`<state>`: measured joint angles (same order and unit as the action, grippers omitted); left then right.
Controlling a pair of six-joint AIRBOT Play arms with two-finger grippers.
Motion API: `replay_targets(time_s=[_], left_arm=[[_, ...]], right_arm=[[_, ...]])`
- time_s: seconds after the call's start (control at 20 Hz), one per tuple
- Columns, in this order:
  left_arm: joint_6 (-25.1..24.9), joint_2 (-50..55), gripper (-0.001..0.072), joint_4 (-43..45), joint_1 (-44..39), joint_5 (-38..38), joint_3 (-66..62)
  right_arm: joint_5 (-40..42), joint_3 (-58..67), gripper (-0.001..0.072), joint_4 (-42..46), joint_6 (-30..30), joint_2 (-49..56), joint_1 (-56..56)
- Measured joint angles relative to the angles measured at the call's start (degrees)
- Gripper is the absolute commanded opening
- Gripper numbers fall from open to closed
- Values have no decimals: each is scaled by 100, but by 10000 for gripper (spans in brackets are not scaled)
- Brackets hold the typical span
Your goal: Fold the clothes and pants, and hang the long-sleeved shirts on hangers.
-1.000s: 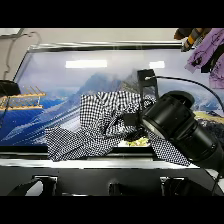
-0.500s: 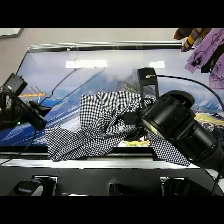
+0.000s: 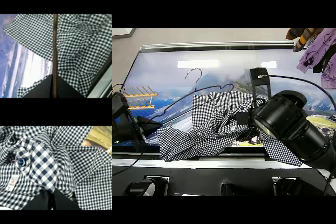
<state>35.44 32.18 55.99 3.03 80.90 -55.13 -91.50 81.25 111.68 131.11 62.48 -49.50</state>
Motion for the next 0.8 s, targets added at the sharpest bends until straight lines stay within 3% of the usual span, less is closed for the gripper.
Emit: replay_targets(time_s=[0.35,0.8], left_arm=[[-901,76,19,-1165,1255,918,28],[-1624,634,19,-1631,1792,1502,68]], right_arm=[[-39,0,31,94,15,0,0],[-146,0,31,404,144,225,0]])
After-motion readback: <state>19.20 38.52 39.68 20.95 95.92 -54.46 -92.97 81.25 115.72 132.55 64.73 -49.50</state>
